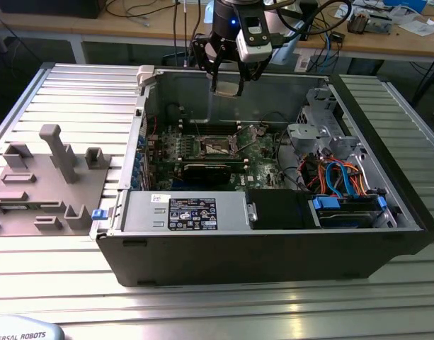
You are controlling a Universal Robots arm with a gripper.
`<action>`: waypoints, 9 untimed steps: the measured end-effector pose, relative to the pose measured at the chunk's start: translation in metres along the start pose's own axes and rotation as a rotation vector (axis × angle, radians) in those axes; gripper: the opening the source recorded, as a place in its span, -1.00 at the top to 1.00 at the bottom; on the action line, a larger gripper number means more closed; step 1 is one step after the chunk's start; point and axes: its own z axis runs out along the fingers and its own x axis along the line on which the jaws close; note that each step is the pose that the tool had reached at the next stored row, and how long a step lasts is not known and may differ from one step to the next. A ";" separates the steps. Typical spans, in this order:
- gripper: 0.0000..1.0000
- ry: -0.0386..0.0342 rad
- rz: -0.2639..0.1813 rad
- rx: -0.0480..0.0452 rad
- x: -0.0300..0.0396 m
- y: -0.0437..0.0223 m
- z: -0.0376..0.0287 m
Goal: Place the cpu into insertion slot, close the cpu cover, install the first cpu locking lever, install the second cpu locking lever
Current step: 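Place the cpu into insertion slot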
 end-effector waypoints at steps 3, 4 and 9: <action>-0.08 -0.0002 0.003 0.0000 0.0000 0.0000 0.0000; -0.08 -0.0003 0.004 0.0001 0.0000 0.0000 0.0000; -0.08 -0.0008 0.010 -0.0001 0.0000 0.0000 0.0001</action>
